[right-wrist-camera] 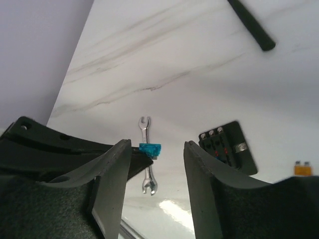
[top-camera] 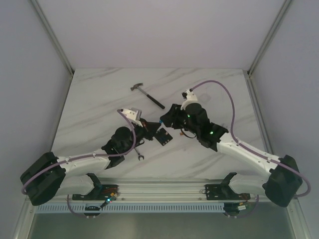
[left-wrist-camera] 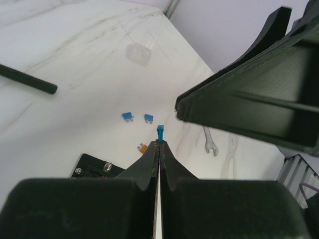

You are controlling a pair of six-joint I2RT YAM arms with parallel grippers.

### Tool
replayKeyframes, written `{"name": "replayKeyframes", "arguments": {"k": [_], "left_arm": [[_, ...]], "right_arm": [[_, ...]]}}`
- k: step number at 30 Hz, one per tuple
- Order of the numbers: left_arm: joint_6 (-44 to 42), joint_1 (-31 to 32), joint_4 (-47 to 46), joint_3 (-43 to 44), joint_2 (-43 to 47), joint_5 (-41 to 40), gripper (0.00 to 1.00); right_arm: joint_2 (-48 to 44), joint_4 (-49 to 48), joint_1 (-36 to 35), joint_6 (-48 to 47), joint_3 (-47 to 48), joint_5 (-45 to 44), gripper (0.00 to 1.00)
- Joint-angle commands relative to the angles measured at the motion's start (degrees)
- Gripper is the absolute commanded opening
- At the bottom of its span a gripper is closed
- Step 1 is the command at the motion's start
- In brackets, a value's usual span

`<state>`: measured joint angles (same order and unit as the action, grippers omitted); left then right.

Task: Snap on the fuse box
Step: Pick up the fuse from the center of the board.

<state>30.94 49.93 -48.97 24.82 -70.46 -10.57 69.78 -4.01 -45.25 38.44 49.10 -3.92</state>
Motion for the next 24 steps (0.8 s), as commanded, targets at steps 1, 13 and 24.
{"name": "replayKeyframes", "arguments": {"k": [1,13,24], "left_arm": [[-5.32,-2.91,3.73,0.44,4.26,8.3,0.04],[-12.88,-11.82,11.54,1.7,12.85,34.08,0.04],[-15.53,-13.02,14.39,6.34,13.34,46.73,0.04]], "right_arm": [[-3.76,2.29,2.36,-13.82,1.77,5.16,0.55],[-3.87,12.96,9.82,-38.45,9.52,35.94,0.55],[-1.16,17.72,10.01,-46.61,14.08,50.14,0.49]]}}
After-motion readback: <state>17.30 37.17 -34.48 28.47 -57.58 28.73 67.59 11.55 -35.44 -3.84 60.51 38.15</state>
